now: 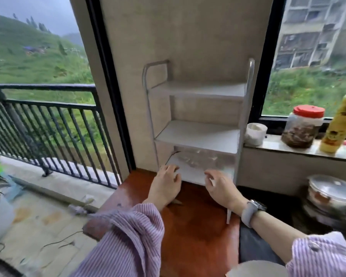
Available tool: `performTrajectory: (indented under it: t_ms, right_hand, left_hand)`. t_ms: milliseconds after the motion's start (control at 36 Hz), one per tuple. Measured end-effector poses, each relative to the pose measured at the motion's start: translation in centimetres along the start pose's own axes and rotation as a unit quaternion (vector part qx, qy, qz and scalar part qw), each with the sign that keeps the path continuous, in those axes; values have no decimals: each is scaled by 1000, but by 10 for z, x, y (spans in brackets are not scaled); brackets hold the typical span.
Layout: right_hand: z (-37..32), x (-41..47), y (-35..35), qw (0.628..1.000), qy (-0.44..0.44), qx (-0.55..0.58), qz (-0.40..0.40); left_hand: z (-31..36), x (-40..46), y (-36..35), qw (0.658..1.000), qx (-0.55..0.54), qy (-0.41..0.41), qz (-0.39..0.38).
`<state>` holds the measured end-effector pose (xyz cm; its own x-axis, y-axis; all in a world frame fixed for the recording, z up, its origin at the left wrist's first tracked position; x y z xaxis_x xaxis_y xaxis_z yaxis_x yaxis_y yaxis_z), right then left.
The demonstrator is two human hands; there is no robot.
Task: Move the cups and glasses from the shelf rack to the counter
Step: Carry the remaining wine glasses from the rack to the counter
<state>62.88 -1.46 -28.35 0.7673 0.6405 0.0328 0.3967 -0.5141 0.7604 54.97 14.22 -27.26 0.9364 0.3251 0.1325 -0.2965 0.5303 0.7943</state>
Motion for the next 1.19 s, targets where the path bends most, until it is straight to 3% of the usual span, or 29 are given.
performTrajectory:
  t_ms: [167,389,694,861,1194]
  right_hand:
    - [33,48,-26,991,-80,66,90]
    - [67,85,-59,975,-65,75,197]
    - [80,132,-63,953,-81,188,223]
    - [80,138,-60,952,-79,179,234]
    - [70,87,-83,958,-50,186,211]
  left_hand:
    - [-36,67,-42,996,-77,-33,-16]
    - [-64,121,-96,989,-129,-69,-18]
    - [-59,178,-125,962,-251,-100,-42]
    - [-57,186,-128,948,-290,-133,6]
    - [-59,119,-114,939,-319,-128,2]
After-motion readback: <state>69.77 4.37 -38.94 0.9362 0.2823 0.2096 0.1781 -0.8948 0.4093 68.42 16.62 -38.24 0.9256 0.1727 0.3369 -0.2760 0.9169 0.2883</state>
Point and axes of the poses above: each hand's wrist, its own x-axis towards the middle knuckle, its own y-axis out of the back of the hand, z = x × y, the point moved 1 cm from there along x, towards the middle knuckle, and after that the axes turned 9 degrees about -z, right-handed, at the moved point
